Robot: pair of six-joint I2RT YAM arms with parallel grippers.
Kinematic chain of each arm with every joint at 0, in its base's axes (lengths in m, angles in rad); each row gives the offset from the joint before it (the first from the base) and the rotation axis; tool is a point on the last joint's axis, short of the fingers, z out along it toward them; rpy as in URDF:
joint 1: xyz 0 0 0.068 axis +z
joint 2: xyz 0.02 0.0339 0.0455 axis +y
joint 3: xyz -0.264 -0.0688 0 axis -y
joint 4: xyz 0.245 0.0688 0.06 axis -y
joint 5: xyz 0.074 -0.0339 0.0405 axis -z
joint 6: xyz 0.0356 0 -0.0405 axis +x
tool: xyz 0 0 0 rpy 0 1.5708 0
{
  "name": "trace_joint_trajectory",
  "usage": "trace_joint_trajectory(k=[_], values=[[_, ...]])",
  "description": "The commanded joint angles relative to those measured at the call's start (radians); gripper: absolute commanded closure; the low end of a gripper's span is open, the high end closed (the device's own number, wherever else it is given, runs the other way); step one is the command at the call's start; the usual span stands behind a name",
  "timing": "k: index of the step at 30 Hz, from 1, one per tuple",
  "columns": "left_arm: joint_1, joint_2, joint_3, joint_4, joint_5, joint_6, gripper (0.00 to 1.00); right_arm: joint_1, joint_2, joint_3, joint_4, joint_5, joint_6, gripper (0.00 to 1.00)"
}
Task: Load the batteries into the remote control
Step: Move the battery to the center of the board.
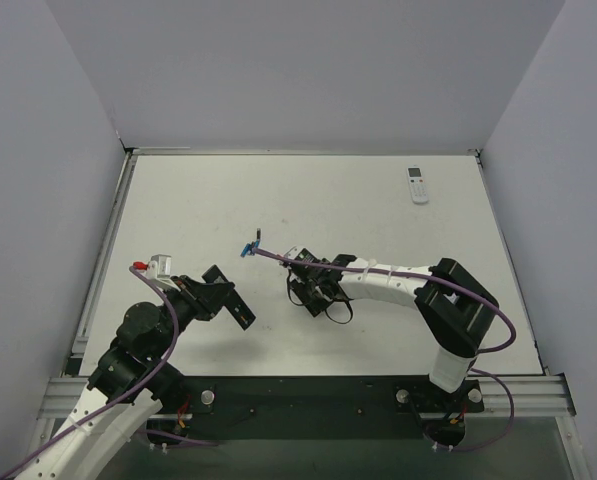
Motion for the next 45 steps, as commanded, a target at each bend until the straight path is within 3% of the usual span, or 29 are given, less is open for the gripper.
trace_joint_trajectory(k=[1, 26, 30, 37, 45], values=[[-0.005, -0.008, 0.005, 0.056, 0.017, -0.006, 1.00, -0.004, 0.014, 0.003, -0.143, -0.008, -0.029, 0.64], [-0.005, -0.013, 0.008, 0.045, 0.017, -0.002, 1.00, -0.030, 0.034, 0.067, -0.235, 0.123, 0.035, 0.64], [-0.005, -0.017, 0.012, 0.034, 0.013, 0.003, 1.00, -0.030, -0.021, 0.072, -0.237, 0.055, 0.012, 0.63], [-0.005, -0.014, 0.021, 0.037, 0.014, 0.006, 1.00, -0.026, -0.062, 0.125, -0.232, -0.136, -0.032, 0.52], [-0.005, -0.025, 0.034, 0.011, 0.013, 0.015, 1.00, -0.032, 0.019, 0.183, -0.229, -0.138, -0.074, 0.55]])
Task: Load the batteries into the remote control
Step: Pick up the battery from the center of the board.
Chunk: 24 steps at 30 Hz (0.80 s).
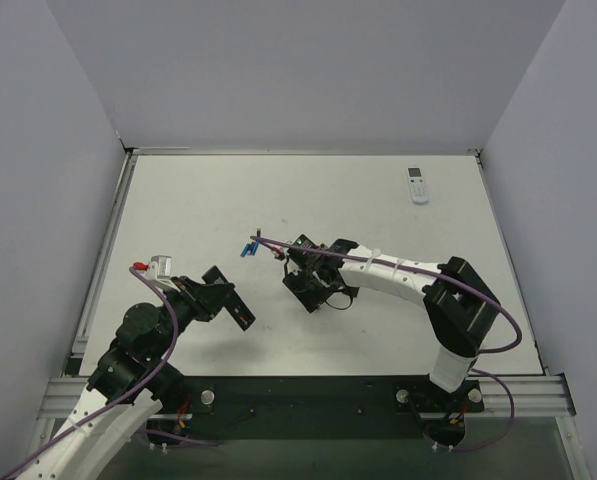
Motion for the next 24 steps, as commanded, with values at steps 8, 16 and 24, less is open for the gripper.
trace_joint_trajectory(k=[8, 16, 24], values=[[-0.005, -0.023, 0.046, 0.005, 0.013, 0.024, 1.00, -0.015, 0.119, 0.102, -0.055, -0.036, -0.100, 0.68], [-0.005, -0.024, 0.052, -0.003, 0.021, 0.033, 1.00, -0.015, 0.188, 0.146, -0.083, -0.027, -0.145, 0.73], [-0.005, -0.026, 0.054, -0.004, 0.024, 0.037, 1.00, -0.010, 0.219, 0.171, -0.115, -0.005, -0.212, 0.84]])
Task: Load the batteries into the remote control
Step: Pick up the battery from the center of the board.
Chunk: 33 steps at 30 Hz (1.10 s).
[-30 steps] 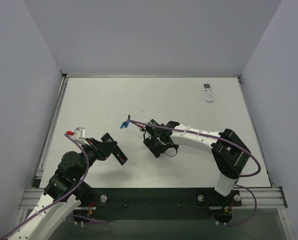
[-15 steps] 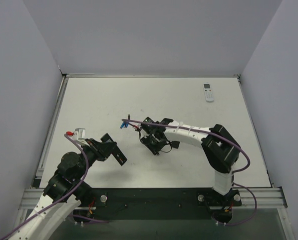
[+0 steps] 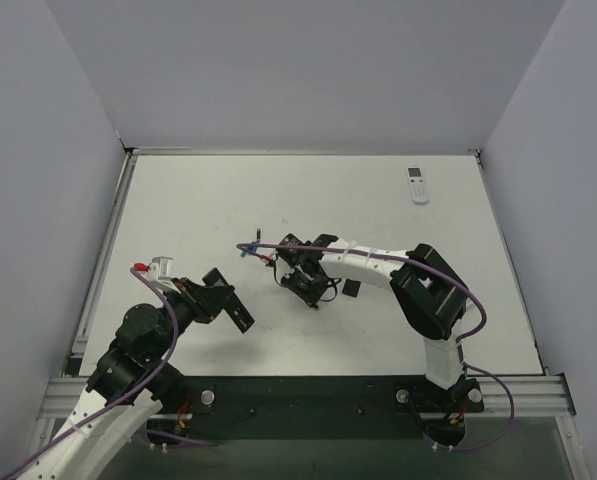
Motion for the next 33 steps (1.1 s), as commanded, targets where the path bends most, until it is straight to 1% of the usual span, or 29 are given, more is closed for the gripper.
trace_joint_trajectory(k=[1, 4, 5, 7, 8, 9, 11, 14, 15, 19, 21, 23, 30, 32, 33], values=[[-0.005, -0.011, 0.055, 0.023, 0.014, 0.022, 1.00, -0.001, 0.022, 0.042, -0.079, 0.028, -0.079, 0.87], [-0.005, -0.008, 0.056, 0.026, 0.017, 0.026, 1.00, 0.019, 0.021, 0.045, -0.094, 0.037, -0.154, 0.92], [-0.005, -0.010, 0.058, 0.026, 0.020, 0.028, 1.00, 0.027, 0.019, 0.042, -0.100, 0.037, -0.235, 0.93], [-0.005, -0.008, 0.059, 0.031, 0.026, 0.034, 1.00, 0.060, 0.018, 0.034, -0.110, 0.034, -0.316, 0.93], [-0.005, -0.007, 0.061, 0.031, 0.031, 0.037, 1.00, 0.071, 0.016, 0.034, -0.113, 0.026, -0.382, 0.93], [-0.005, -0.007, 0.062, 0.032, 0.032, 0.040, 1.00, 0.079, 0.016, 0.033, -0.119, 0.020, -0.422, 0.96], [-0.005, -0.008, 0.065, 0.032, 0.037, 0.042, 1.00, 0.096, 0.018, 0.039, -0.120, 0.040, -0.461, 0.97], [-0.005, -0.010, 0.070, 0.029, 0.041, 0.048, 1.00, 0.119, 0.016, 0.030, -0.125, 0.048, -0.553, 0.95], [-0.005, -0.010, 0.073, 0.028, 0.043, 0.051, 1.00, 0.126, 0.016, 0.025, -0.125, 0.066, -0.609, 0.93], [-0.005, -0.016, 0.078, 0.037, 0.051, 0.062, 1.00, 0.143, 0.024, 0.017, -0.128, 0.103, -0.714, 0.91], [-0.005, -0.020, 0.079, 0.041, 0.051, 0.068, 1.00, 0.143, 0.025, 0.019, -0.128, 0.106, -0.742, 0.91], [-0.005, -0.033, 0.084, 0.046, 0.080, 0.072, 1.00, 0.143, 0.033, 0.025, -0.130, 0.140, -0.759, 0.90], [-0.005, -0.054, 0.101, 0.022, 0.064, 0.088, 1.00, 0.145, 0.042, 0.034, -0.130, 0.132, -0.748, 0.73], [-0.005, -0.054, 0.101, 0.022, 0.064, 0.089, 1.00, 0.145, 0.044, 0.034, -0.130, 0.143, -0.749, 0.73], [-0.005, -0.054, 0.101, 0.022, 0.066, 0.089, 1.00, 0.146, 0.042, 0.034, -0.131, 0.144, -0.745, 0.70]])
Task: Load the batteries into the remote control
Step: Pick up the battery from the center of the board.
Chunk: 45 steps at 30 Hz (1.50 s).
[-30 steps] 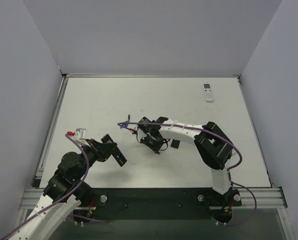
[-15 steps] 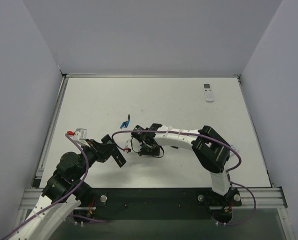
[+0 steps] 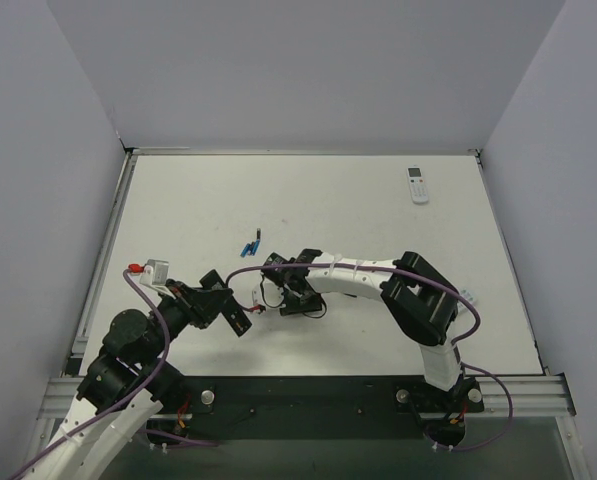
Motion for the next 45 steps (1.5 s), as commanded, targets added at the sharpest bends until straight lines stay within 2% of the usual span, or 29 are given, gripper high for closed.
trace_joint_trajectory(k=[1, 8, 12, 15, 16, 19, 20, 22, 23, 26, 27, 30, 37, 40, 41, 45], values=[[0.000, -0.008, 0.047, 0.065, -0.002, 0.018, 1.00, 0.022, 0.006, 0.017, -0.059, 0.019, -0.042, 0.69], [0.000, -0.017, 0.058, 0.064, -0.005, 0.024, 1.00, 0.001, -0.109, 0.027, -0.054, -0.007, 0.052, 0.57], [0.000, -0.029, 0.059, 0.062, -0.008, 0.022, 1.00, -0.024, -0.187, 0.014, -0.034, -0.005, 0.151, 0.54], [0.000, -0.040, 0.059, 0.056, -0.010, 0.024, 1.00, -0.051, -0.245, 0.020, -0.019, -0.001, 0.309, 0.53], [0.000, -0.042, 0.059, 0.052, -0.010, 0.022, 1.00, -0.060, -0.256, 0.019, -0.013, 0.012, 0.417, 0.53], [0.000, -0.059, 0.061, 0.033, -0.010, 0.021, 1.00, -0.094, -0.301, -0.004, 0.007, 0.064, 0.605, 0.41], [0.000, -0.062, 0.061, 0.029, -0.039, 0.022, 1.00, -0.099, -0.313, -0.016, 0.013, 0.076, 0.738, 0.37], [0.000, -0.077, 0.061, 0.007, -0.053, 0.024, 1.00, -0.105, -0.344, -0.042, 0.012, 0.110, 0.896, 0.37], [0.000, -0.083, 0.059, 0.003, -0.059, 0.026, 1.00, -0.109, -0.351, -0.050, 0.009, 0.133, 1.073, 0.38], [0.000, -0.101, 0.064, -0.017, -0.079, 0.027, 1.00, -0.111, -0.379, -0.093, -0.002, 0.145, 1.282, 0.47], [0.000, -0.106, 0.065, -0.023, -0.086, 0.029, 1.00, -0.108, -0.379, -0.098, -0.005, 0.159, 1.393, 0.47], [0.000, -0.108, 0.075, -0.034, -0.093, 0.044, 1.00, -0.097, -0.373, -0.118, -0.003, 0.168, 1.562, 0.43], [0.000, -0.126, 0.099, -0.073, -0.105, 0.068, 1.00, -0.097, -0.318, -0.130, -0.016, 0.223, 1.861, 0.42], [0.000, -0.160, 0.105, -0.093, -0.114, 0.073, 1.00, -0.099, -0.266, -0.128, -0.036, 0.219, 1.972, 0.46], [0.000, -0.166, 0.108, -0.100, -0.119, 0.076, 1.00, -0.100, -0.252, -0.125, -0.049, 0.210, 2.004, 0.48], [0.000, -0.192, 0.127, -0.132, -0.125, 0.084, 1.00, -0.114, -0.175, -0.098, -0.082, 0.185, 2.070, 0.48]])
